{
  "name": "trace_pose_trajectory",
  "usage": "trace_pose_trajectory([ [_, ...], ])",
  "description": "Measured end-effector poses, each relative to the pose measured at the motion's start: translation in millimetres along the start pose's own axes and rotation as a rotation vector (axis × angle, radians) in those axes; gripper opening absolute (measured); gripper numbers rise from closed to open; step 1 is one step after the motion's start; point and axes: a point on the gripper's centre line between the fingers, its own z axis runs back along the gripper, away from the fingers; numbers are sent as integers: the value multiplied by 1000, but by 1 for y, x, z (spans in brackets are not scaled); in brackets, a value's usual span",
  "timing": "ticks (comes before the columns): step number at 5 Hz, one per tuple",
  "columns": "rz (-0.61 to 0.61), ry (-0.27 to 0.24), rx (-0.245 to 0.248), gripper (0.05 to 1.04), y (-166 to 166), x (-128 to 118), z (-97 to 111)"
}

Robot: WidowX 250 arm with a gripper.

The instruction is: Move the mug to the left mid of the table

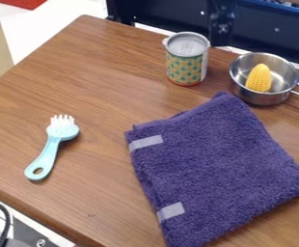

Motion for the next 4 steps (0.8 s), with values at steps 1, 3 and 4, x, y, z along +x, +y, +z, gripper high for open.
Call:
trace_pose_trajectory([
  [1,-18,-19,-14,997,-6,-1,-11],
  [3,-54,-10,21,997,-6,-7,-24],
  [4,-49,11,25,997,-2,-16,-24],
])
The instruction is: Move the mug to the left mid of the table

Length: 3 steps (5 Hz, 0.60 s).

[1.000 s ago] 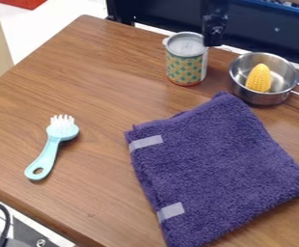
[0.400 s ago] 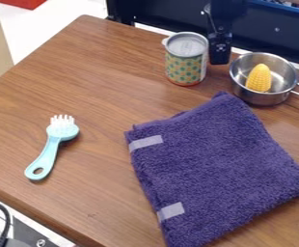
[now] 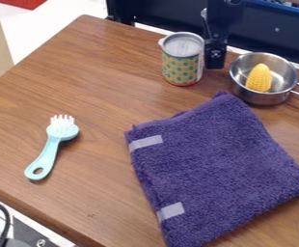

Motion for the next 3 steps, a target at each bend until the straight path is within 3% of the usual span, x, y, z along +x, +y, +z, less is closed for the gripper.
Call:
trace_pose_trajectory([
  [3,74,102,72,997,4,-60,-16],
])
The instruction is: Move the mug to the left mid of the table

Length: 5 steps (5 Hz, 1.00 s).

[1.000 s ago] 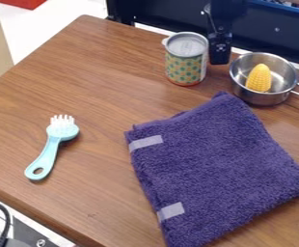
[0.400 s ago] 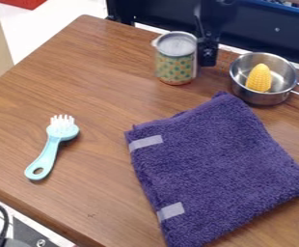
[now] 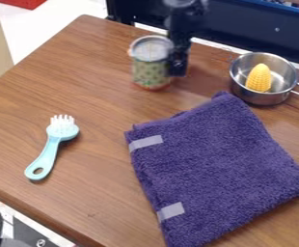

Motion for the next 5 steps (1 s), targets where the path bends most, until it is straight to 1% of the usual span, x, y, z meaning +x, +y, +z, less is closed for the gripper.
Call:
trace_pose_trajectory([
  [1,8,-1,21,997,-6,-23,10],
  [2,10,10,12,997,-14,-46,4],
  [3,7,22,36,997,-20,-71,7],
  [4,7,36,31,997,-28,-93,1],
  [5,-4,22,10,997,-32,-98,9],
])
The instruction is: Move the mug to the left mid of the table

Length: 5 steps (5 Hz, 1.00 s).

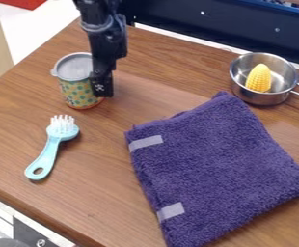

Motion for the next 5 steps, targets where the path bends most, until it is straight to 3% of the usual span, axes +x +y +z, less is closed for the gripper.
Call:
trace_pose_trajectory([
  [2,144,-2,4,997,-2,27,19],
  [3,298,-43,46,997,-11,52,51],
  [4,421,-34,-8,997,-33,66,72],
  [5,674,-51,24,997,-57,92,95],
])
